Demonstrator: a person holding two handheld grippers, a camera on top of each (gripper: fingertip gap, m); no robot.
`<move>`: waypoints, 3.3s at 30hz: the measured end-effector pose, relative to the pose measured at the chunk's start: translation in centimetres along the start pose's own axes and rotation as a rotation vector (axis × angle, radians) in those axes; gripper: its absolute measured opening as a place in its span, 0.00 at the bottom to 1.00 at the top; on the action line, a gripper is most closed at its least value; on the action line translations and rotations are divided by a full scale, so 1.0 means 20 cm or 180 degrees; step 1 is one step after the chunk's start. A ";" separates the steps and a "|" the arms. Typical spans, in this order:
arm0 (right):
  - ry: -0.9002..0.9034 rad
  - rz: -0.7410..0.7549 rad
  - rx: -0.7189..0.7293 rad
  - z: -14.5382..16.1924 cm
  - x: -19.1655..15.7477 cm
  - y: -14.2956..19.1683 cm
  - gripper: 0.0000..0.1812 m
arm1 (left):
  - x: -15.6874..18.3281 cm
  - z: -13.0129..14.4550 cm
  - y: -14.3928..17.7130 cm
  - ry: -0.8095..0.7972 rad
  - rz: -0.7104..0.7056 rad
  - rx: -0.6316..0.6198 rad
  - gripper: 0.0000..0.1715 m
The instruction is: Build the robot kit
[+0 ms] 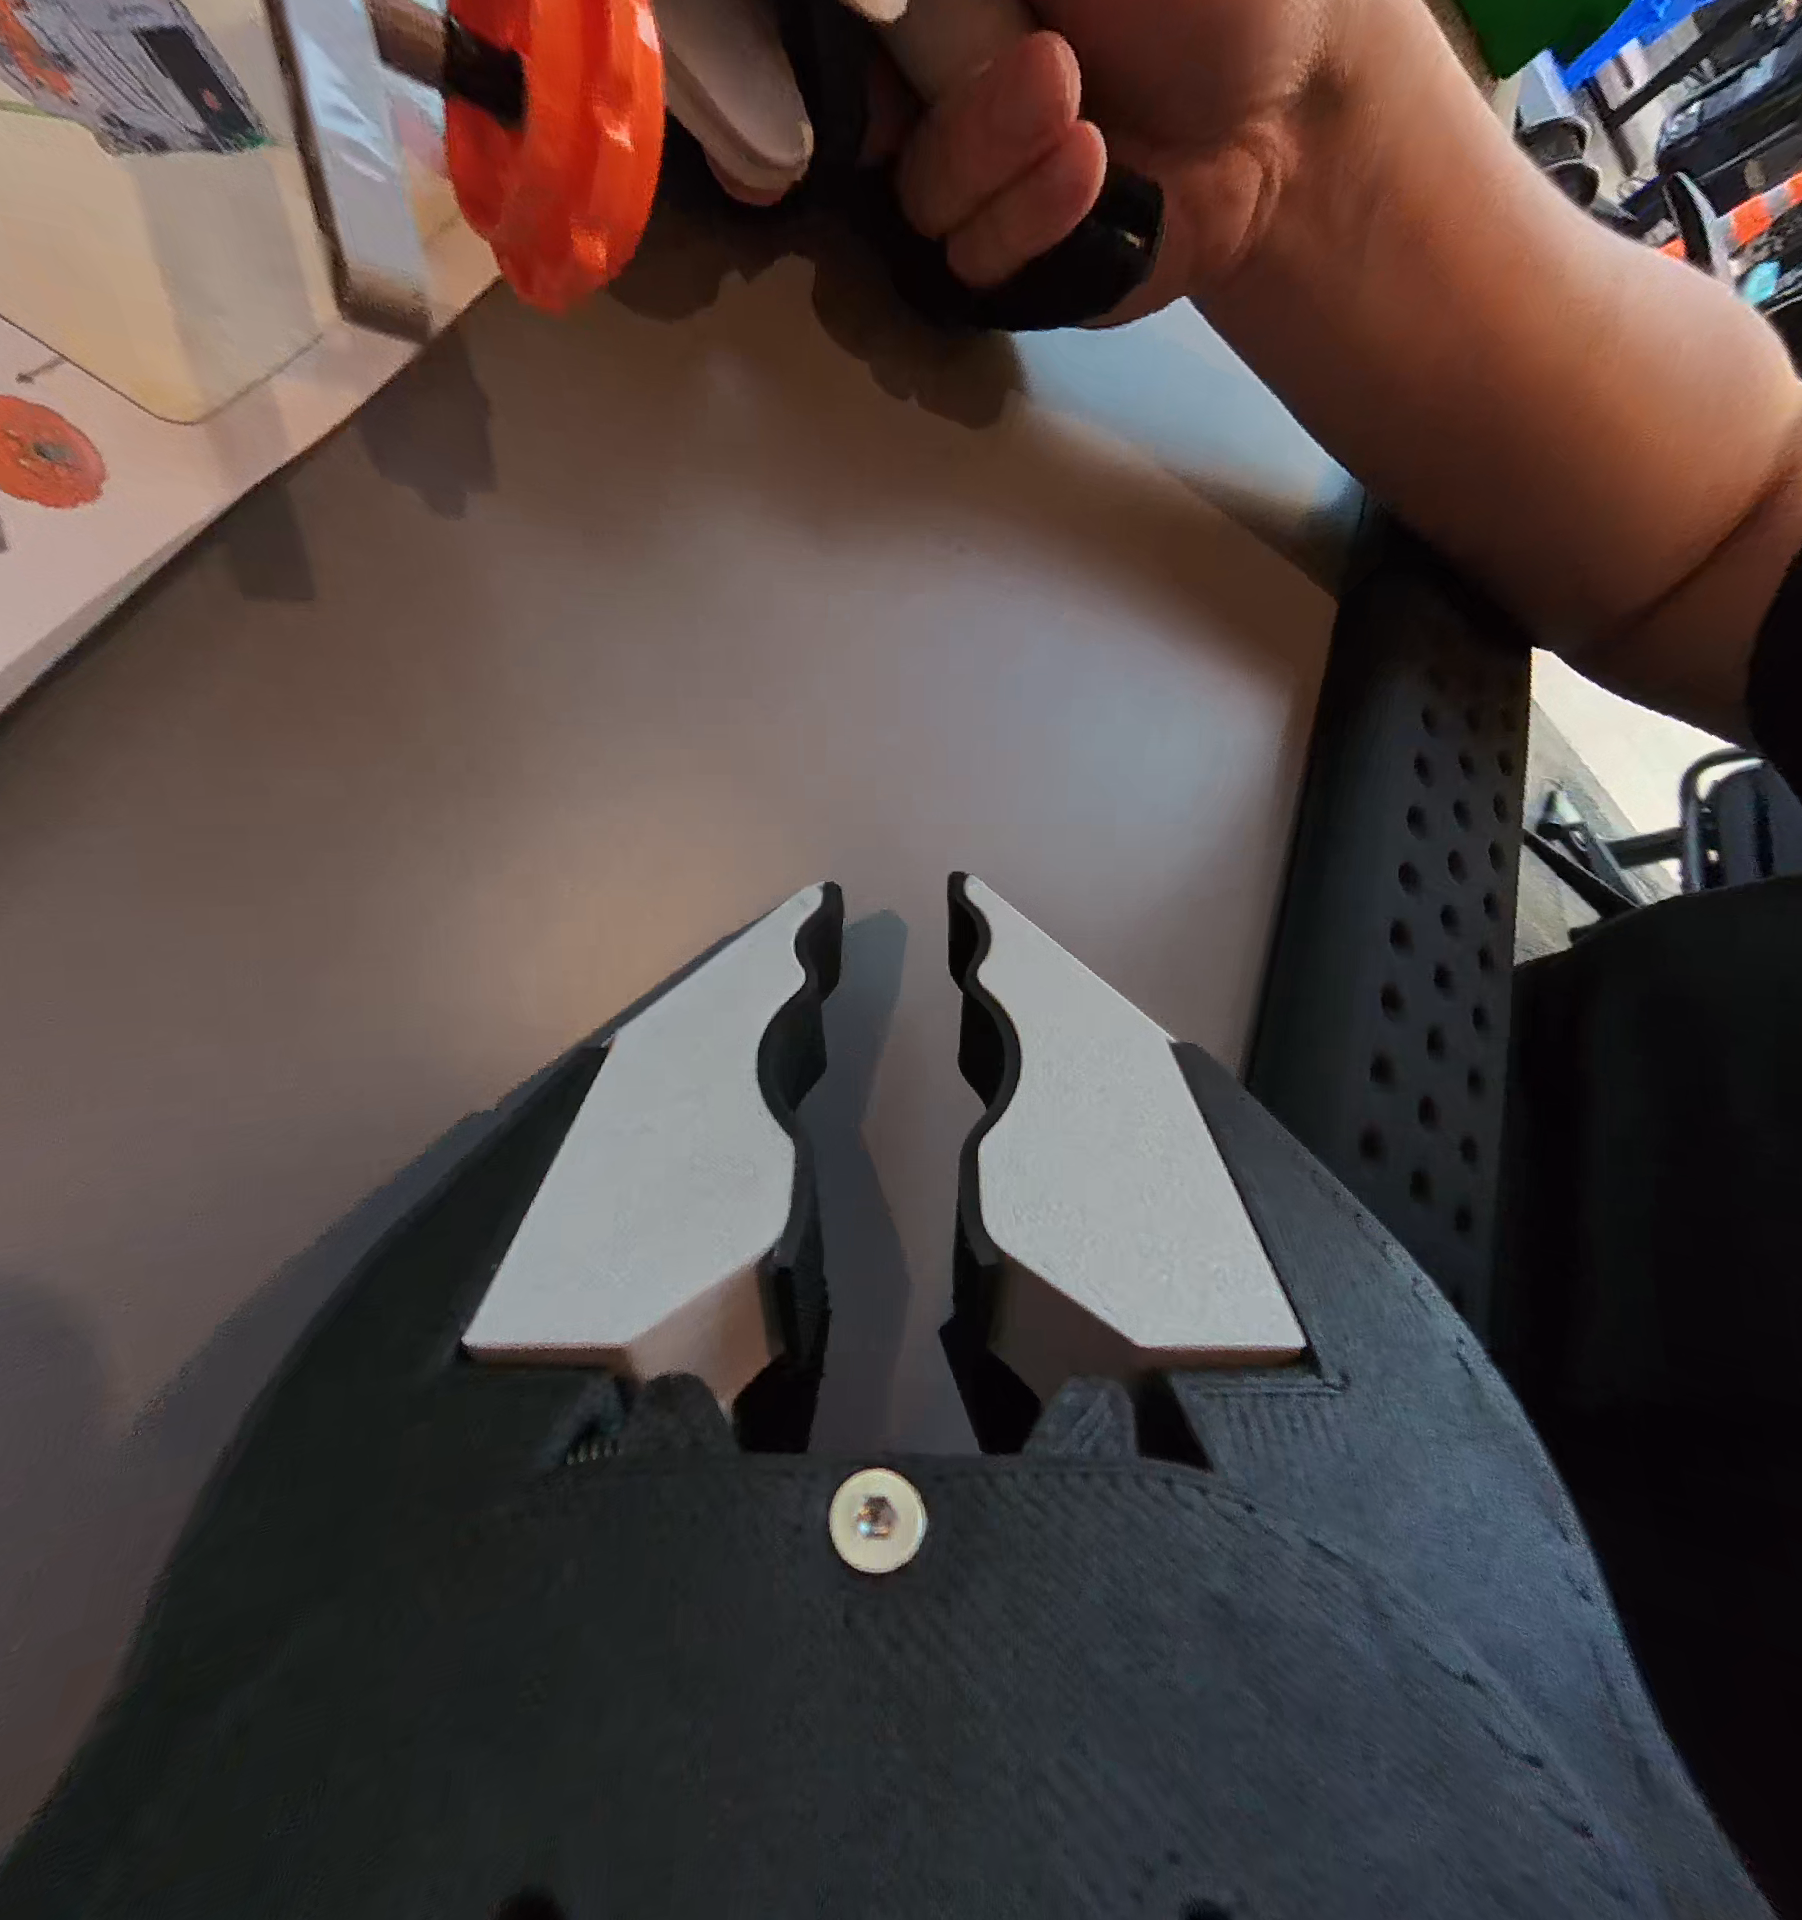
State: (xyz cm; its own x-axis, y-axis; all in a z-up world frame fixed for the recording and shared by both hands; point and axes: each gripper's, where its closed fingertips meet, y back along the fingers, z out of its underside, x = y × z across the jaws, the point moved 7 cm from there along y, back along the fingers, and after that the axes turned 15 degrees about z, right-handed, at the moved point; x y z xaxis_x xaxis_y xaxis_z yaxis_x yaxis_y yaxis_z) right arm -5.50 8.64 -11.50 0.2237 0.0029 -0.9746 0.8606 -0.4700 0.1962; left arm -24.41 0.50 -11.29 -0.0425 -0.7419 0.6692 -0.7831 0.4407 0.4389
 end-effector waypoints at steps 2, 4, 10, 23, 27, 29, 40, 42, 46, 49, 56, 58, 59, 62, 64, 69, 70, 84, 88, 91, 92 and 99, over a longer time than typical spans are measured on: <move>-0.0062 -0.0006 0.0002 0.01 0.00 0.00 0.03 | -0.02 -0.02 0.02 -0.0073 -0.0191 0.0086 0.13; -0.0146 -0.0160 -0.0045 0.04 -0.02 0.00 0.03 | -0.02 -0.04 0.05 -0.0196 -0.0429 0.0204 0.15; -0.0060 -0.0616 -0.0272 0.13 -0.13 -0.03 0.03 | 0.04 -0.13 0.16 -0.0768 -0.0855 0.0693 0.19; 0.0151 -0.0652 -0.0375 0.22 -0.19 -0.06 0.03 | 0.13 -0.17 0.20 -0.1337 -0.1206 0.0915 0.15; 0.0293 -0.0673 -0.0409 0.24 -0.22 -0.06 0.03 | 0.15 -0.17 0.21 -0.1445 -0.1224 0.0946 0.12; 0.0303 -0.0664 -0.0419 0.24 -0.21 -0.07 0.03 | 0.16 -0.17 0.21 -0.1483 -0.1247 0.0928 0.11; 0.0271 -0.0304 -0.0491 0.25 -0.15 -0.08 0.03 | 0.12 -0.15 0.18 -0.1339 -0.1241 0.0711 0.06; 0.0266 -0.0215 -0.0533 0.25 -0.13 -0.08 0.03 | 0.11 -0.14 0.18 -0.1204 -0.1129 0.0707 0.06; 0.0364 -0.0101 -0.0701 0.27 -0.11 -0.08 0.04 | 0.10 -0.13 0.20 -0.0953 -0.0906 0.0761 0.05; 0.0527 0.0112 -0.0796 0.27 -0.08 -0.08 0.05 | 0.07 -0.11 0.20 -0.0761 -0.0772 0.0751 0.05; 0.0859 0.0382 -0.1218 0.27 -0.02 -0.04 0.06 | 0.02 -0.08 0.18 -0.0523 -0.0643 0.0538 0.04; 0.0963 0.0402 -0.1166 0.24 -0.02 -0.02 0.06 | 0.01 -0.07 0.19 -0.0442 -0.0615 0.0495 0.04; 0.0989 0.0395 -0.1161 0.23 -0.02 -0.01 0.06 | 0.00 -0.06 0.19 -0.0407 -0.0599 0.0489 0.04; 0.1121 0.0446 -0.1148 0.19 0.00 0.04 0.06 | -0.01 -0.05 0.20 -0.0346 -0.0635 0.0429 0.04; 0.1320 0.0511 -0.1150 0.17 0.00 0.07 0.06 | -0.03 -0.04 0.20 -0.0305 -0.0711 0.0345 0.04; 0.1518 0.0519 -0.1175 0.17 0.01 0.08 0.06 | -0.06 -0.02 0.19 -0.0214 -0.0894 0.0254 0.04; 0.1496 0.0493 -0.1163 0.17 0.00 0.07 0.06 | -0.06 -0.02 0.20 -0.0184 -0.0924 0.0262 0.04; 0.1407 0.0305 -0.1220 0.17 -0.01 0.06 0.06 | -0.13 0.01 0.22 0.0117 -0.1021 0.0266 0.03; 0.1402 0.0285 -0.1229 0.17 -0.01 0.06 0.06 | -0.12 0.02 0.21 0.0168 -0.0878 0.0259 0.03; 0.1388 0.0273 -0.1232 0.17 -0.01 0.06 0.06 | -0.12 0.02 0.21 0.0187 -0.0879 0.0250 0.04; 0.1378 0.0265 -0.1230 0.17 -0.01 0.06 0.06 | -0.12 0.02 0.21 0.0188 -0.0890 0.0244 0.04; 0.1349 0.0226 -0.1240 0.17 -0.01 0.06 0.06 | -0.10 0.01 0.23 0.0127 -0.1071 0.0276 0.10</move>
State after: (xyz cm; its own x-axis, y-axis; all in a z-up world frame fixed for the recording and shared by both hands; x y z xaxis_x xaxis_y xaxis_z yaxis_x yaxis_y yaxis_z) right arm -6.02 5.12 -11.44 0.3817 0.3741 -0.8452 0.9237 -0.1227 0.3629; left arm -27.99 3.91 -10.68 0.2502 -0.8171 0.5193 -0.7990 0.1288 0.5875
